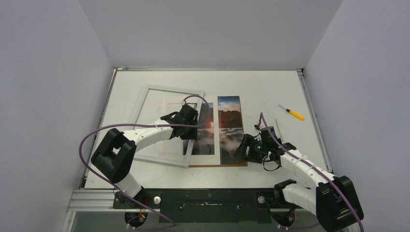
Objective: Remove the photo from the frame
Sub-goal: Pick up the photo from the photo frame.
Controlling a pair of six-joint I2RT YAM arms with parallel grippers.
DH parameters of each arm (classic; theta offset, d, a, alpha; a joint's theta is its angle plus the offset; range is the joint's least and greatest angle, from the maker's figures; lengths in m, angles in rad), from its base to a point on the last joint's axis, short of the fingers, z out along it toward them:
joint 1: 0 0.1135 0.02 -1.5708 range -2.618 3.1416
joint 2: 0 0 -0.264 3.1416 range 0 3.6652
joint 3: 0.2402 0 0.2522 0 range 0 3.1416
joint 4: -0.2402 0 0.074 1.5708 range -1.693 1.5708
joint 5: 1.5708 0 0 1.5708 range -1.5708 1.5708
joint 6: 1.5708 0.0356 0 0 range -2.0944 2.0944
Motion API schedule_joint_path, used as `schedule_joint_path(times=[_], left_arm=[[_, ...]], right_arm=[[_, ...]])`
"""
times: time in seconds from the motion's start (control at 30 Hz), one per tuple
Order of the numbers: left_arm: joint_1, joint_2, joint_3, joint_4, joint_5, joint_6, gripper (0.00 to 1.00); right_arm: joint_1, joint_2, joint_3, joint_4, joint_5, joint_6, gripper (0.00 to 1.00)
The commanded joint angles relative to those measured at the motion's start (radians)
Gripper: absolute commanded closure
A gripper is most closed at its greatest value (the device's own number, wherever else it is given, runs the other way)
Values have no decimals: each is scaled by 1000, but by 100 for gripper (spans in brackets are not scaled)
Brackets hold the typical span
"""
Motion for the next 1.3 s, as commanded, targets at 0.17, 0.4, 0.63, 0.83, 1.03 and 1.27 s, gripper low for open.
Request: schedule_joint_path(times=[0.17, 0.4, 0.63, 0.83, 1.03, 1.27], left_arm=[[-5, -13, 25, 19, 5, -8, 70], [-5, -20, 26, 12, 1, -7, 71], [-5, -15, 30, 10, -2, -5, 70], [-5, -17, 31, 7, -5, -5, 70], [-4, -9, 33, 14, 6, -7, 70], [1, 0, 41, 46, 69, -14, 70]], right_arm=[[-3, -16, -12, 197, -120, 43, 28], [-2, 8, 16, 243, -121, 36, 22], [-9, 92, 40, 220, -76, 15, 29], [-12, 141, 40, 241, -66, 32, 37], [-15, 182, 66, 259, -83, 35, 57], [-16, 204, 80, 252, -87, 31, 93]])
